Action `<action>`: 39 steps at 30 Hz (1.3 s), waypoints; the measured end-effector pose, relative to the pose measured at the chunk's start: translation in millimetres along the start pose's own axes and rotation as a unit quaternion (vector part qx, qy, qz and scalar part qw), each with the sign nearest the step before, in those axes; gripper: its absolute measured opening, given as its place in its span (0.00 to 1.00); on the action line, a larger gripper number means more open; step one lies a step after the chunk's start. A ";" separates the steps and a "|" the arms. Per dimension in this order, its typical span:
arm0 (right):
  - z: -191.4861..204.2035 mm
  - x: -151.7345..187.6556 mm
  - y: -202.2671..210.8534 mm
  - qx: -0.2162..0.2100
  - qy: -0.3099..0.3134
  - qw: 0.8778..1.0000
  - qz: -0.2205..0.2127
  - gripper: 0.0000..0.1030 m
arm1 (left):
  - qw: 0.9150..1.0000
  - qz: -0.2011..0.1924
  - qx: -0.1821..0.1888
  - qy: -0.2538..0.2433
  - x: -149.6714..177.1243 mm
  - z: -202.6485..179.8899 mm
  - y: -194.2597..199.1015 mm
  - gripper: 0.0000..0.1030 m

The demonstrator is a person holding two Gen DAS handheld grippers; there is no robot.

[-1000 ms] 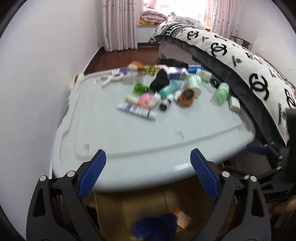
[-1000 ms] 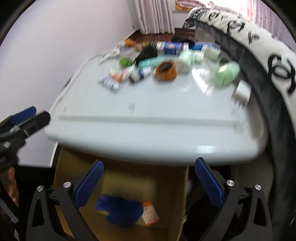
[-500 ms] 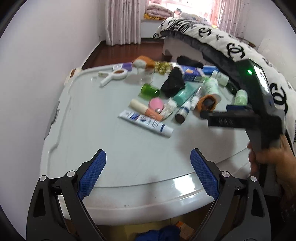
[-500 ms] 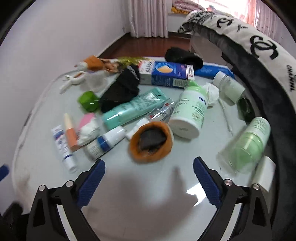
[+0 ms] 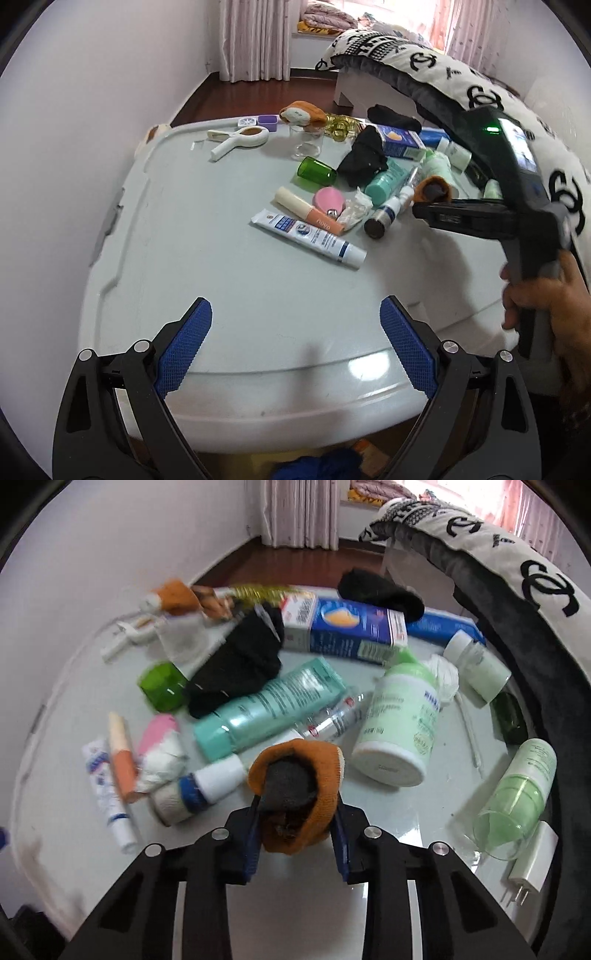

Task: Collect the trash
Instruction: 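Grasp the orange cup with the right gripper while the left grasps the white tube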

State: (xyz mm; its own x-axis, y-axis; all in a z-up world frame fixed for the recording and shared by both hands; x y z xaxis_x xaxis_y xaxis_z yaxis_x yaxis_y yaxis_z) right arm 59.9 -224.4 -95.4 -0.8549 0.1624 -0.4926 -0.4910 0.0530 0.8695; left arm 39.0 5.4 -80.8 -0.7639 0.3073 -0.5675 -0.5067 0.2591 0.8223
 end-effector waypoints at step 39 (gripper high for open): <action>-24.7 7.4 83.0 -0.039 0.016 0.997 -0.065 0.35 | 0.997 -0.018 -0.070 -0.004 -1.7 -10.7 -43.0 0.17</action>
State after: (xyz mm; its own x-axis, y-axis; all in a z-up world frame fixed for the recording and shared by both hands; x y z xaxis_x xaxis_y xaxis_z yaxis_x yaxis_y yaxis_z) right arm 8.7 -243.2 -27.8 -0.7873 0.1285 -0.6030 -0.6086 -0.0048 0.7935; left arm 57.8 -16.0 -114.7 -0.7413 0.3073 -0.5968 -0.5851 0.1399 0.7988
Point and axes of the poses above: each gripper's, at about its wrist camera, not at the fingertips, and y roughly against the way its jaws point, z to its left, x to its underside, the point moved 3 cm from there along -y, roughly the way its jaws point, and after that the axes turned 4 degrees about -x, right-handed, at the moved point
